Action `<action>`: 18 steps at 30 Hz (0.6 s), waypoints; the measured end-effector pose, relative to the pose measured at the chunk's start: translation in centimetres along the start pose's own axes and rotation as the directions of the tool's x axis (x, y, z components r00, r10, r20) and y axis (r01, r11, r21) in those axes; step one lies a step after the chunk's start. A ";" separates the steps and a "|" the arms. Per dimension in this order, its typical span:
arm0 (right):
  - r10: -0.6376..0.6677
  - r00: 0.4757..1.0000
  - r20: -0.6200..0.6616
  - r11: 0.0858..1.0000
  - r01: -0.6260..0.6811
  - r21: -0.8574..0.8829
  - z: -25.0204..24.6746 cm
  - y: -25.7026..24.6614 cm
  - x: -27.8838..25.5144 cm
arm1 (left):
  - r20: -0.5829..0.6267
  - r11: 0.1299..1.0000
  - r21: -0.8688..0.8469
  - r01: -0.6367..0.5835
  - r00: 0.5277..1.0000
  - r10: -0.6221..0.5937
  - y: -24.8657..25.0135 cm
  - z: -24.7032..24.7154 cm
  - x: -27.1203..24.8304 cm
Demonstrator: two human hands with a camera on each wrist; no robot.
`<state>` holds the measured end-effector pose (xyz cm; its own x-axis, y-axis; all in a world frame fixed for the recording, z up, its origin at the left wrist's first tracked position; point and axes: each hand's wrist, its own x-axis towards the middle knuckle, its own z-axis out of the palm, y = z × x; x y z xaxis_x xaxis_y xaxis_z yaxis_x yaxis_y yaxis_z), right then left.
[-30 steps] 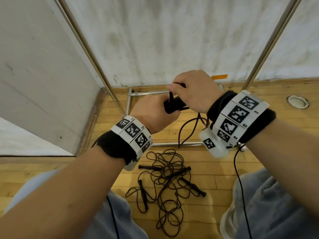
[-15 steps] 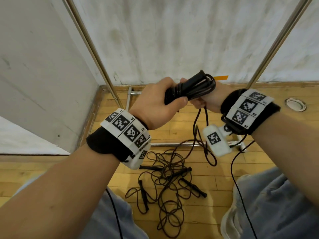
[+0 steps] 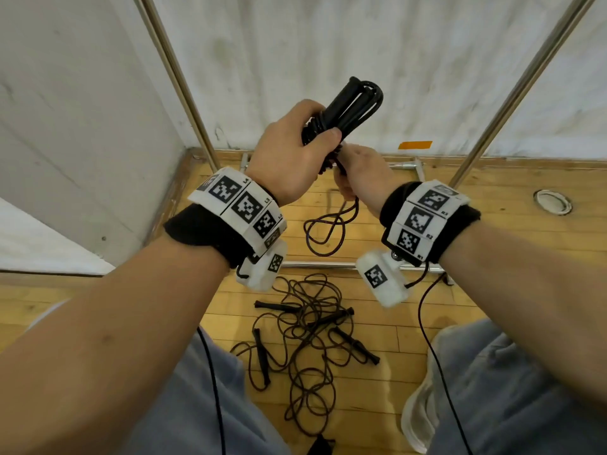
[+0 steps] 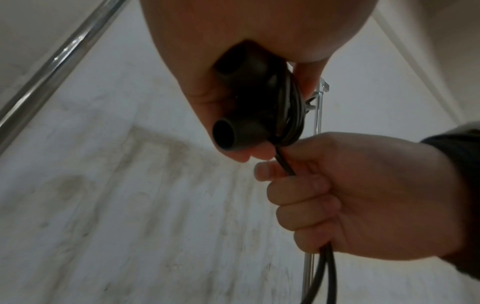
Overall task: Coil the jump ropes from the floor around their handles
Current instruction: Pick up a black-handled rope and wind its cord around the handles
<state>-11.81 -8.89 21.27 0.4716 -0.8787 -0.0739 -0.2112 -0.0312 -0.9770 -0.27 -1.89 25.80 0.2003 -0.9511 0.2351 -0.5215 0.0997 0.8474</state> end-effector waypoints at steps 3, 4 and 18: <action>-0.152 0.988 -0.042 0.987 0.149 -0.057 0.1 -0.2 -1.0 | -0.034 1.000 0.004 0.007 0.999 -0.007 0.3 -0.2 0.1; -0.206 0.977 -0.056 0.971 0.197 -0.137 0.1 -0.3 -1.2 | -0.038 1.000 -0.002 0.005 0.999 -0.005 0.4 -0.3 0.1; -0.137 0.988 0.072 0.944 0.152 -0.294 -0.9 -2.4 -1.7 | -0.063 0.961 0.269 -0.065 0.994 0.085 -0.5 -2.8 0.6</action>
<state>-12.87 -7.80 23.94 0.5566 -0.8295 0.0465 -0.3791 -0.3034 -0.8742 2.42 -1.67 26.79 0.2069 -0.9191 0.3354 -0.7373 0.0789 0.6710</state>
